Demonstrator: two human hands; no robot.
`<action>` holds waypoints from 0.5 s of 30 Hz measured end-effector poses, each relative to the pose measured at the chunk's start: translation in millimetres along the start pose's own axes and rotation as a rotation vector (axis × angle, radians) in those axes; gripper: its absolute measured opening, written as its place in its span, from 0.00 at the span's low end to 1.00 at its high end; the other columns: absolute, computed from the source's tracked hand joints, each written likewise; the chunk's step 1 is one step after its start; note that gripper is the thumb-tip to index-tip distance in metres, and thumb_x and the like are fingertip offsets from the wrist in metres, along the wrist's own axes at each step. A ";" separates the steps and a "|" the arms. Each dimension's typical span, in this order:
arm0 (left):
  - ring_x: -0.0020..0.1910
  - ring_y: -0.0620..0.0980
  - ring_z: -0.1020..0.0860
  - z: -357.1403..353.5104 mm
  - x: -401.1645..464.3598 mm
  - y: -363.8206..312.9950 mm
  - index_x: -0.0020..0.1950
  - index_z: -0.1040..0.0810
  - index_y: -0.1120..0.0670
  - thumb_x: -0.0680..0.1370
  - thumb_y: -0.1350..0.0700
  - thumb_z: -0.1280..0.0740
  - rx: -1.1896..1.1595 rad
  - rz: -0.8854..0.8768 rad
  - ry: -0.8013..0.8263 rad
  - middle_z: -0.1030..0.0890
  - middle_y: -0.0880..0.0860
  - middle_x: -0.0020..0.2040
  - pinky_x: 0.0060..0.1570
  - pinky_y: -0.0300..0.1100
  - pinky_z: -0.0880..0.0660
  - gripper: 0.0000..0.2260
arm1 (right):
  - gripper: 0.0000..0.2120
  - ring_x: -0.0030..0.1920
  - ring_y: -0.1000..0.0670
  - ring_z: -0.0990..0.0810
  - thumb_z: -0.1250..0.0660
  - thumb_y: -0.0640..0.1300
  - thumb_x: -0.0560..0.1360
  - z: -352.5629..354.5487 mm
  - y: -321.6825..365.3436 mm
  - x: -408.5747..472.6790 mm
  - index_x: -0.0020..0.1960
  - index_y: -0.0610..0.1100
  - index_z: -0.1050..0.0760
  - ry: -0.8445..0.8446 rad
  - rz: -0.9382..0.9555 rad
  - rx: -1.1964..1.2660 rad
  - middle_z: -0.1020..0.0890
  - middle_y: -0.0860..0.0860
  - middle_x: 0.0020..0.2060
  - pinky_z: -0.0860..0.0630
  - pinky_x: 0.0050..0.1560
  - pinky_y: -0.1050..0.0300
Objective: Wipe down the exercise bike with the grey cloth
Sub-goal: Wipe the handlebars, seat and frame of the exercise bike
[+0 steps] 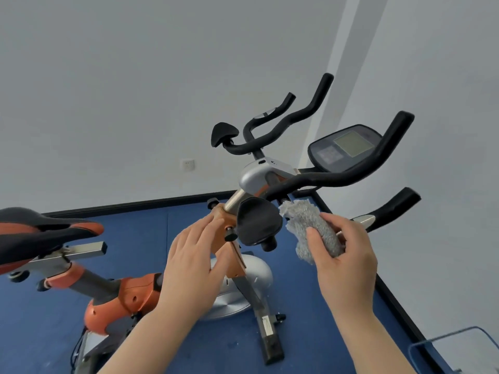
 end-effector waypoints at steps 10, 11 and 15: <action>0.69 0.46 0.35 -24.9 63.4 4.8 0.69 0.30 0.47 0.76 0.48 0.42 -0.079 -0.089 0.032 0.31 0.44 0.71 0.70 0.47 0.40 0.20 | 0.15 0.50 0.51 0.29 0.29 0.48 0.70 -72.9 9.4 45.4 0.56 0.49 0.22 0.154 0.134 -0.208 0.23 0.53 0.46 0.27 0.45 0.60; 0.69 0.45 0.35 -28.3 67.4 6.3 0.68 0.30 0.47 0.76 0.47 0.42 -0.090 -0.104 0.046 0.31 0.44 0.70 0.70 0.46 0.40 0.20 | 0.15 0.50 0.51 0.30 0.29 0.49 0.70 -81.2 9.1 46.1 0.56 0.49 0.22 0.193 0.137 -0.262 0.23 0.53 0.46 0.26 0.46 0.57; 0.69 0.44 0.34 -43.5 93.6 18.8 0.68 0.31 0.45 0.75 0.44 0.45 -0.131 -0.168 0.113 0.30 0.42 0.69 0.69 0.44 0.39 0.22 | 0.11 0.49 0.53 0.28 0.29 0.50 0.71 -105.0 9.4 43.2 0.52 0.49 0.20 0.285 0.101 -0.350 0.25 0.54 0.44 0.25 0.45 0.55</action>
Point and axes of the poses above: each hand's wrist, its own x-axis towards the middle knuckle, its own z-axis out of the back of the hand, y = z × x, the point moved 3 cm from there along x, towards the middle knuckle
